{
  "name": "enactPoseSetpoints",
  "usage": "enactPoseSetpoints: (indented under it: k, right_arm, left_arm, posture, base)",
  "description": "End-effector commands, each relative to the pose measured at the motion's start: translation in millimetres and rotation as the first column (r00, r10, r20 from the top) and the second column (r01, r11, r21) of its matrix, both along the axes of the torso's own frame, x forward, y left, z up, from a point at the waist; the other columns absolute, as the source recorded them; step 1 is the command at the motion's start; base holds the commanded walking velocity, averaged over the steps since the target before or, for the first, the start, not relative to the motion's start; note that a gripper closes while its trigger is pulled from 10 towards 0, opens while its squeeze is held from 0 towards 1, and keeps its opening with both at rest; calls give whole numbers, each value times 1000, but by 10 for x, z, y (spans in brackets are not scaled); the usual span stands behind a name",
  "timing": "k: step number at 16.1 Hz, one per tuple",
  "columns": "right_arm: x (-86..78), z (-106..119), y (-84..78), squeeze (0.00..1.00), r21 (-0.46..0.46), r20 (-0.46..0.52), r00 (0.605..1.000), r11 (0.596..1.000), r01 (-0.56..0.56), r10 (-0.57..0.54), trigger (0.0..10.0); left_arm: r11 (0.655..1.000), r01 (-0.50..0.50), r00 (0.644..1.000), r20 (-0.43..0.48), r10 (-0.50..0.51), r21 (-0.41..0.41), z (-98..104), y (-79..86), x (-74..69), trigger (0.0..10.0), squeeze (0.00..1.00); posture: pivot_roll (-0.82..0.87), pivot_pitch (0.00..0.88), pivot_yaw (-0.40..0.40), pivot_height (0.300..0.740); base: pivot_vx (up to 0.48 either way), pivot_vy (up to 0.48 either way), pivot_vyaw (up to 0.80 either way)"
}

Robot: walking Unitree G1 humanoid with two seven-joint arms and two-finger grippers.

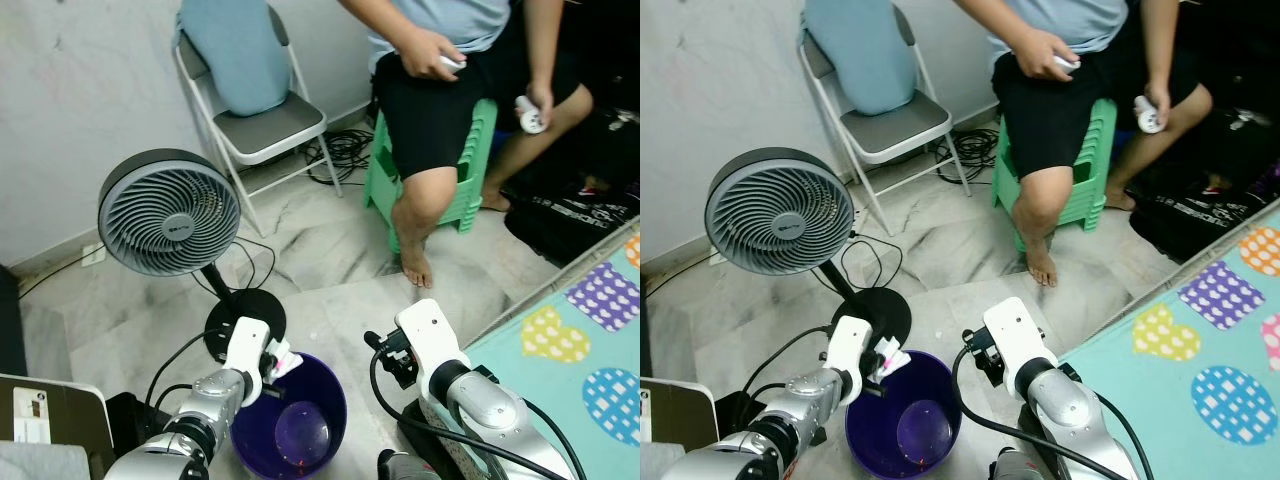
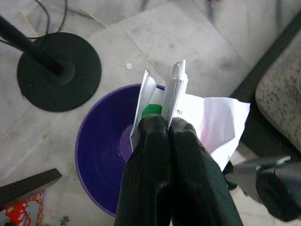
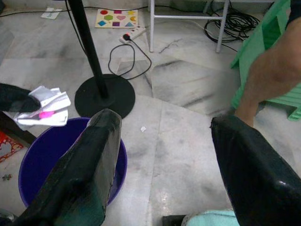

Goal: Clean up the room

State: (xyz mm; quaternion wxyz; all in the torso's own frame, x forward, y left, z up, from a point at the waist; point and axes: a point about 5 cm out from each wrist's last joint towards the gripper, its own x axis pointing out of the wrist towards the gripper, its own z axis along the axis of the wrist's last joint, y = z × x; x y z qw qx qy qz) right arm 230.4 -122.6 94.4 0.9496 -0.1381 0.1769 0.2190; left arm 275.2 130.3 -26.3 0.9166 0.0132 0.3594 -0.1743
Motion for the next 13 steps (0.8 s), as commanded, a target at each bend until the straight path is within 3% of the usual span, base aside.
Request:
enactPoseSetpoints:
  k: [1,5,7,8,13]
  right_arm:
    - [-30,-12,36,0,9,-7,1000,1000,-9,9,10000]
    - [-84,7,20,0,21,-9,1000,1000,8,-8,10000]
    - [-73,1,41,0,25,-12,1000,1000,0,0,10000]
    - [-65,2,46,0,26,-13,1000,1000,-1,1,10000]
    - [-36,-15,59,0,29,-17,1000,1000,-7,8,10000]
  left_arm:
    - [999,26,999,-32,-25,36,-73,38,-86,10000,0]
    - [998,37,995,-95,-33,45,-166,1,-199,10000,0]
    - [997,73,991,-109,-73,0,-171,-72,-220,10000,0]
    - [995,94,989,-109,-98,-38,-159,-107,-216,10000,0]
    - [980,197,976,-88,-198,-20,-145,-146,-221,10000,0]
  posture:
    - [-413,118,133,740]
    - [-426,148,138,740]
    - [-420,147,138,740]
    - [-414,148,140,740]
    - [-404,140,137,740]
  base:
    - [0,0,0]
    - [0,0,0]
    - [0,0,0]
    - [0,0,0]
    - [0,0,0]
